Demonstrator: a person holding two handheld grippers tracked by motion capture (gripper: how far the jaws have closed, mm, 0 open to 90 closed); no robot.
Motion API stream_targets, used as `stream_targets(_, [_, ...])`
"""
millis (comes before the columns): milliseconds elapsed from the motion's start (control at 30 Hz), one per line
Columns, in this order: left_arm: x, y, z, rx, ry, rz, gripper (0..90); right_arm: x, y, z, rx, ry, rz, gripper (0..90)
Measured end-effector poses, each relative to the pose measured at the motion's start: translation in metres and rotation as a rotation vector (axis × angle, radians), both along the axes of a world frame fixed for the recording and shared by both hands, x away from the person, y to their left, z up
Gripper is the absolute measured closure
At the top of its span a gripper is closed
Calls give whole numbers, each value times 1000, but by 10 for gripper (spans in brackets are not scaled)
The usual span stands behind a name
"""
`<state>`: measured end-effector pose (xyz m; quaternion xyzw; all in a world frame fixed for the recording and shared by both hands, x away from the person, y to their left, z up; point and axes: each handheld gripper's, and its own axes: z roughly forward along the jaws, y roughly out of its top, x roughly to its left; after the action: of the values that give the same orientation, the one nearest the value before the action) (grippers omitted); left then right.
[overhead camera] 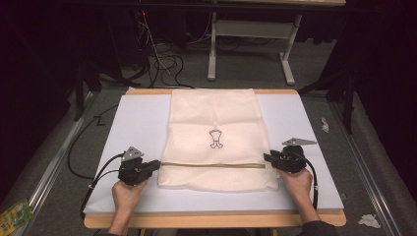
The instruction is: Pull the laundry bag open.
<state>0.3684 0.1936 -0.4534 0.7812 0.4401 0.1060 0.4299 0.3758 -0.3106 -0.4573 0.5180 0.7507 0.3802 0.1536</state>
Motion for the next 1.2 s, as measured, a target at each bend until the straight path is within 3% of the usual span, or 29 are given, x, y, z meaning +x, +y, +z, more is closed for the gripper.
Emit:
stream_targets(267, [-1, 9, 10, -44, -54, 35, 722, -9, -6, 17, 27, -76, -26, 571])
stream_targets(600, [-5, 22, 20, -32, -138, 90, 588, -15, -17, 34, 45, -141, -38, 590])
stream_targets(1200, [-6, 38, 25, -52, -155, 132, 515, -24, -47, 46, 56, -186, -89, 593])
